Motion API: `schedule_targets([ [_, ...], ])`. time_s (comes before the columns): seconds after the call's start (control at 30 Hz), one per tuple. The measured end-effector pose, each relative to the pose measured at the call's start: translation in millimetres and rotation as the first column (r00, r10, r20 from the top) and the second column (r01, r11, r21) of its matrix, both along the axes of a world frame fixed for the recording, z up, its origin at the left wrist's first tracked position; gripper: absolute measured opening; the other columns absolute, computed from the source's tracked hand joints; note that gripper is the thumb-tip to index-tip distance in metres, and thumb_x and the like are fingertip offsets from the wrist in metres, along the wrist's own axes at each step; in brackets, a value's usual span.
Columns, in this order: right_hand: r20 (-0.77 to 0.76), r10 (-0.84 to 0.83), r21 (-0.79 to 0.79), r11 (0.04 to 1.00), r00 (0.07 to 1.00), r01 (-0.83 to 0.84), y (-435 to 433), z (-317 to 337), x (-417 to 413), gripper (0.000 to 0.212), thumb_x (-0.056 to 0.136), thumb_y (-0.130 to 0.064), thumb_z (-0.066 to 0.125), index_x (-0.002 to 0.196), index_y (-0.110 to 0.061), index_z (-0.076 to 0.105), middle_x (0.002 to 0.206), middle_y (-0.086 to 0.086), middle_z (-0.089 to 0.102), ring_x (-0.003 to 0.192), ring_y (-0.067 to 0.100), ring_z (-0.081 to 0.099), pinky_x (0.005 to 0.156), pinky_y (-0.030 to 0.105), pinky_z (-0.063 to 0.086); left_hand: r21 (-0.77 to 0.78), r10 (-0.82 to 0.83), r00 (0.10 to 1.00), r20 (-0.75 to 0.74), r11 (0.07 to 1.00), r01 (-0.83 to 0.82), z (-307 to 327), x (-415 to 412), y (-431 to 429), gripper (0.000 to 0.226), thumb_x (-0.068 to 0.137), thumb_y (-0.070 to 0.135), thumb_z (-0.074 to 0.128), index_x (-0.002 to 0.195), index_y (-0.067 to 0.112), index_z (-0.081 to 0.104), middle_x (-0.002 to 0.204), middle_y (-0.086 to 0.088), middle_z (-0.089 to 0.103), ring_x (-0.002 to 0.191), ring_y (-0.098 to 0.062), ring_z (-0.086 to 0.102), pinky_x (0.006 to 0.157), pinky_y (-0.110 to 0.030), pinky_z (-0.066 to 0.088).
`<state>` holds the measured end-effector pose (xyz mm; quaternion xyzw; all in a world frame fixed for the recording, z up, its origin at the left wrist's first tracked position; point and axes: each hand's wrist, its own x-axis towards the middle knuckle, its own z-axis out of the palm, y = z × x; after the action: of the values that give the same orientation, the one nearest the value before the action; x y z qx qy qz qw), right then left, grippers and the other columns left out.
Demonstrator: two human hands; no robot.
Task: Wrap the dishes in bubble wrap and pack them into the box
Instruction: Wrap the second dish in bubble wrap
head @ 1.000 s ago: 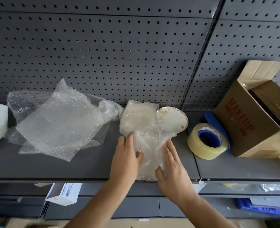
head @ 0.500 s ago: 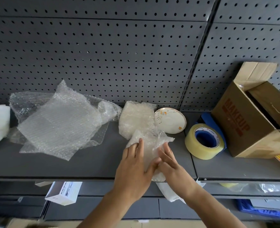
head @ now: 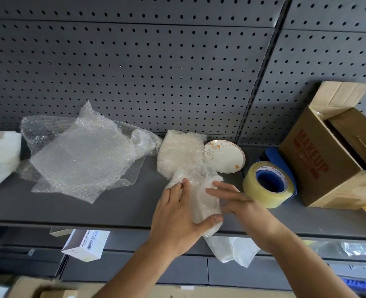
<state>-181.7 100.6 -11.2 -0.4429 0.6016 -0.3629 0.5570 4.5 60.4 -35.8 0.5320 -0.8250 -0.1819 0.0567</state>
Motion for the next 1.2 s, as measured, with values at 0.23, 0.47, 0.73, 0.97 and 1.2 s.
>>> schedule_targets([
  [0.23,-0.212,-0.100,-0.278,0.960,0.972,0.038,0,-22,-2,0.046,0.090,0.007,0.067,0.116,-0.032,0.069,0.123,-0.011,0.062,0.106,0.008,0.064,0.092,0.022,0.053,-0.122,-0.042,0.998,-0.043,0.992,0.036,-9,5,-4,0.094,0.083,0.066,0.016,0.163,0.017,0.011,0.157,0.007,0.028,0.143,-0.013,0.023,0.119,-0.026,0.022],
  [0.47,-0.339,-0.220,-0.383,0.920,0.915,0.080,-7,-42,8,0.032,0.080,-0.013,0.084,0.099,-0.031,0.067,0.100,-0.016,0.054,0.084,0.014,0.059,0.077,0.018,0.050,-0.213,-0.080,0.996,0.034,0.973,0.086,-10,8,0,0.086,0.097,0.068,-0.002,0.162,0.017,0.021,0.157,0.005,0.036,0.143,-0.016,0.033,0.119,-0.033,0.022],
  [0.73,-0.364,-0.339,-0.385,0.903,0.867,0.192,-10,-45,23,0.026,0.080,-0.012,0.084,0.090,-0.029,0.067,0.101,-0.006,0.056,0.084,0.004,0.058,0.072,0.010,0.047,-0.228,-0.054,0.991,0.121,0.970,0.080,-12,-2,6,0.112,0.080,0.087,0.032,0.156,0.005,0.033,0.146,-0.005,0.050,0.131,-0.025,0.047,0.115,-0.043,0.036],
  [0.97,-0.351,-0.307,-0.369,0.914,0.885,0.171,13,-9,-5,0.023,0.096,-0.011,0.064,0.099,-0.031,0.073,0.097,-0.014,0.067,0.085,0.007,0.065,0.074,0.014,0.049,-0.278,-0.019,0.998,0.051,0.960,0.033,-22,5,5,0.083,0.094,0.068,0.031,0.155,0.011,0.038,0.146,-0.001,0.053,0.129,-0.022,0.049,0.115,-0.040,0.039],
  [1.2,-0.469,-0.685,-0.425,0.729,0.558,0.537,47,15,-66,0.037,0.095,-0.008,0.058,0.128,-0.024,0.053,0.130,0.004,0.053,0.115,0.025,0.056,0.094,0.039,0.048,-0.292,-0.052,0.998,0.028,0.955,0.057,-28,12,-2,0.082,0.094,0.067,0.030,0.158,0.015,0.034,0.148,0.003,0.049,0.132,-0.019,0.047,0.117,-0.039,0.036],
])
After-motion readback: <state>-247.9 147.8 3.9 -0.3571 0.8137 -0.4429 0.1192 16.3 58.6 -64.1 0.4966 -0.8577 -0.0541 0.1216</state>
